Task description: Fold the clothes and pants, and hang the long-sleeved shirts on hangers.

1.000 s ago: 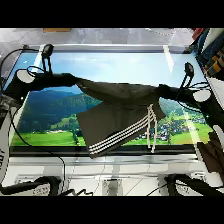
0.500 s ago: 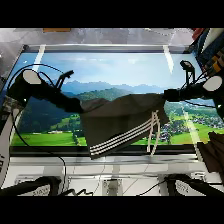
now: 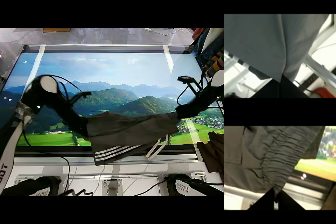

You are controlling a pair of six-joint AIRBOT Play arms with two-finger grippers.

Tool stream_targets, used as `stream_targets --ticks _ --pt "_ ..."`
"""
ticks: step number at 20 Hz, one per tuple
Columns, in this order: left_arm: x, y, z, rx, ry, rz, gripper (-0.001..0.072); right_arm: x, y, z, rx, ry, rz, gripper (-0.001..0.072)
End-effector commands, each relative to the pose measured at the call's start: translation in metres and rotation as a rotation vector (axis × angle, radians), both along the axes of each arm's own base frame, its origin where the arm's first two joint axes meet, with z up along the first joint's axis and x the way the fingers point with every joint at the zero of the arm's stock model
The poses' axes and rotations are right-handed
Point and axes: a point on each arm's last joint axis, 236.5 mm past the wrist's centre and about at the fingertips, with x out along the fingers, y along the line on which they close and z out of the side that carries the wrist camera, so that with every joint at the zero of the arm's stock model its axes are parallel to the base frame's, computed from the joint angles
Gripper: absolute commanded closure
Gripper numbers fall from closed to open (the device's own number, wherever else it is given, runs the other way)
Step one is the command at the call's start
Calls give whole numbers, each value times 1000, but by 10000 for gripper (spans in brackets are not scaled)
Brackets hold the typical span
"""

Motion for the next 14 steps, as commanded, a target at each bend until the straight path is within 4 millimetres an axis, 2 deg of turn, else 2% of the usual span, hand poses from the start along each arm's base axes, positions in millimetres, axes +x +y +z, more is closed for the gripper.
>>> stream_targets --ticks 1,3,6,10,11,13,14 --pt "-31 -20 -18 47 54 -49 706 -33 -28 -16 -110 150 71 686" --pt "-50 -33 -31 57 64 -102 705 -41 -38 -27 -145 188 107 686" --pt "-69 -45 -51 68 65 -138 705 -42 -38 -41 -142 189 112 686" --pt "-79 -45 -58 81 83 -152 704 -32 -39 -46 -149 149 114 685" --pt "-78 -46 -59 78 77 -147 700 -25 -40 -47 -154 118 114 653" --pt "-74 -49 -60 70 60 -136 694 -3 -42 -50 -169 25 113 203" --pt "-73 -50 -60 69 58 -134 693 9 -43 -50 -177 -26 114 166"
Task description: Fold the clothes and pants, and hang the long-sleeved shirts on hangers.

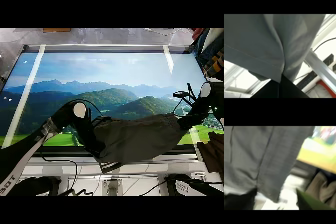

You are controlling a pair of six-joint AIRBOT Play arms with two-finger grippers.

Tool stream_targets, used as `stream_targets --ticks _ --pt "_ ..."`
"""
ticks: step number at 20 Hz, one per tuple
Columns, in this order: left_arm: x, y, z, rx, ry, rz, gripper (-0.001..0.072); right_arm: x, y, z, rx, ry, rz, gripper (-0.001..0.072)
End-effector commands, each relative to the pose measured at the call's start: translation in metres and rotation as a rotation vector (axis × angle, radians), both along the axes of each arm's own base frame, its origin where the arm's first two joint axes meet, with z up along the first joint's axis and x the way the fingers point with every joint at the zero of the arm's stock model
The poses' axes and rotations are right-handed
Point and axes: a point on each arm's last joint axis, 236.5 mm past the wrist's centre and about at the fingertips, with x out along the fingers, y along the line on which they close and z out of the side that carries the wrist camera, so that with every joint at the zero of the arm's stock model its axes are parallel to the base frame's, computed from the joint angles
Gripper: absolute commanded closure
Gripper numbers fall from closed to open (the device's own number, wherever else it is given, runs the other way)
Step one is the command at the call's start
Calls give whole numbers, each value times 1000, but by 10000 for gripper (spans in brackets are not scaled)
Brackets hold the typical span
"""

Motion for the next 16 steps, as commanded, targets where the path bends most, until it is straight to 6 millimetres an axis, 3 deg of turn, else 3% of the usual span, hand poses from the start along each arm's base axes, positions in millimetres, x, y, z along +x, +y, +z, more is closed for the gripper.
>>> stream_targets --ticks 1,2,3,4,5,7,9,10,12,14,15,16 --pt "1 -4 -3 -5 -14 6 661 41 -5 -3 -21 -173 17 167" --pt "1 -4 -3 -5 -14 6 429 51 -6 -3 -27 -216 -2 171" --pt "2 -4 -4 -6 -16 8 29 61 -8 -2 -34 -265 -28 178" --pt "3 -5 -4 -11 -23 8 22 73 -9 0 -38 -315 -47 181" --pt "5 -6 -5 -16 -32 14 17 83 -11 2 -44 -361 -45 238" --pt "10 -10 -6 -37 -59 14 17 111 -25 12 -78 -491 -48 389" --pt "18 -12 -7 -53 -84 26 17 135 -50 25 -108 -621 -89 627" --pt "22 -11 -7 -55 -88 38 17 140 -69 30 -123 -667 -136 685" --pt "35 -8 -3 -63 -101 74 17 133 -107 30 -137 -691 -253 686" --pt "49 -3 0 -70 -117 119 17 113 -137 13 -88 -642 -405 686" --pt "55 -1 0 -72 -123 140 18 102 -140 -3 -11 -590 -476 687" --pt "62 2 0 -73 -129 162 17 92 -129 -22 118 -518 -505 687"
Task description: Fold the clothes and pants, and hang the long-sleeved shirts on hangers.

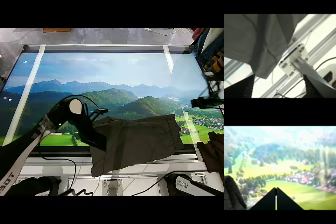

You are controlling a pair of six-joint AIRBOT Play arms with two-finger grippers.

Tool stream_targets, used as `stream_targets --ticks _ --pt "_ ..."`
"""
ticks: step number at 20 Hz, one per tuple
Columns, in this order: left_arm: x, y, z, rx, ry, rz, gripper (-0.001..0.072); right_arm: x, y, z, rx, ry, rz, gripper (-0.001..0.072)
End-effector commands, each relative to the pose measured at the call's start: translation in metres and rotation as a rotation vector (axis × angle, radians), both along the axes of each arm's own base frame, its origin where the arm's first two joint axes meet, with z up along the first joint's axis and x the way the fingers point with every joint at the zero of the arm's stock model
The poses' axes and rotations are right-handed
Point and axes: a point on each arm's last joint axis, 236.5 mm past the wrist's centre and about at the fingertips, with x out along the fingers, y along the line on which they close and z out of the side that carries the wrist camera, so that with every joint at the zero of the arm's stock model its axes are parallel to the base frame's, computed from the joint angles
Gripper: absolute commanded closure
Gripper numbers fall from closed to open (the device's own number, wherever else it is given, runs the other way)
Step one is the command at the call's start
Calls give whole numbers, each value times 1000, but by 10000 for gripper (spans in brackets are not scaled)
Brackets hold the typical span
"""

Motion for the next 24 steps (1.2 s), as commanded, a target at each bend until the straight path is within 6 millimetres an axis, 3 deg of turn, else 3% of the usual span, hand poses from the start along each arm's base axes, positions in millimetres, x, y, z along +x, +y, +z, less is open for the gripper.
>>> stream_targets --ticks 1,2,3,4,5,10,15,19,22,24 --pt "23 8 2 -14 -29 73 17 -26 21 -41 427 59 -19 687" --pt "28 9 1 -17 -36 90 17 -33 50 -45 637 76 59 686" --pt "32 11 1 -18 -41 103 17 -35 67 -45 794 77 72 680" --pt "35 11 1 -21 -48 114 17 -33 71 -49 885 72 46 463" --pt "38 11 1 -23 -55 122 17 -33 70 -58 910 84 31 190" --pt "53 6 -1 -42 -106 161 17 -49 78 -100 887 244 69 133" --pt "57 5 -2 -47 -119 170 17 -26 89 -130 834 249 63 115" --pt "57 5 -2 -47 -120 170 18 -22 86 -141 793 254 57 112" --pt "57 5 -2 -47 -120 171 17 -30 74 -147 740 293 42 112" --pt "57 5 -2 -48 -121 171 17 -33 77 -146 755 309 37 113"
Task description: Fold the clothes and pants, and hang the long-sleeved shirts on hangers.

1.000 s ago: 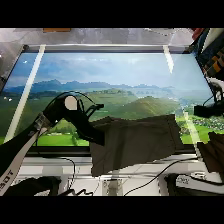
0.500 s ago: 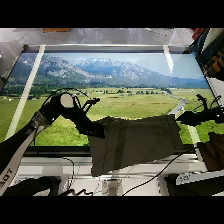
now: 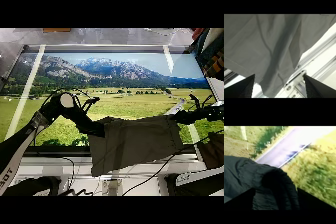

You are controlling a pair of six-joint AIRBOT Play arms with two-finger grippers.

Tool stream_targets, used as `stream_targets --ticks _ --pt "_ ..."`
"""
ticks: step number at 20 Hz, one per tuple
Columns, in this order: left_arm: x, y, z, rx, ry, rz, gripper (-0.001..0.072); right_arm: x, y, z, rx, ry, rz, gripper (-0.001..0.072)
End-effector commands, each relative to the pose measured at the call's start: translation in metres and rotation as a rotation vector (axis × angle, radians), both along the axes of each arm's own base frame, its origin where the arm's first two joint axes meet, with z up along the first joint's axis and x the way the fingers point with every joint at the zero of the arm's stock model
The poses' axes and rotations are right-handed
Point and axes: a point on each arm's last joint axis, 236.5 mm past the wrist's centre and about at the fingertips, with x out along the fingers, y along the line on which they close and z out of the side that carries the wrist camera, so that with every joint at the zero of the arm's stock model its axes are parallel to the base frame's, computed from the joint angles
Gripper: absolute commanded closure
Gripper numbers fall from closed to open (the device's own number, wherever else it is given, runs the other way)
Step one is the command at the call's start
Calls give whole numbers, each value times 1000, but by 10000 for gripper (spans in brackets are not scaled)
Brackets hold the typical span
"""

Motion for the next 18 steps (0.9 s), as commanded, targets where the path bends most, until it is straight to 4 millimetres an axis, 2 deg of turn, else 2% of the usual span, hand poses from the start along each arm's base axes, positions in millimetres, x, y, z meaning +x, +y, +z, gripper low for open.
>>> stream_targets --ticks 1,4,7,9,11,14,16,17,18 --pt "2 0 0 -1 -6 3 18 -7 -5 -6 -31 37 10 115" --pt "3 -1 0 -3 -12 7 17 -19 11 1 51 90 31 122" --pt "4 -1 0 -4 -14 9 17 -42 39 0 168 189 71 141" --pt "4 -1 0 -4 -14 9 17 -48 61 -3 223 209 82 140" --pt "4 -1 0 -4 -14 9 17 -43 83 1 269 184 110 139" --pt "5 1 -1 7 -20 6 17 -29 122 19 362 144 150 140" --pt "6 7 -5 31 -32 0 17 -29 150 21 372 141 223 145" --pt "7 9 -6 41 -37 -2 17 -31 162 21 367 142 268 226" --pt "8 10 -7 48 -41 -4 17 -33 175 21 363 138 314 364"
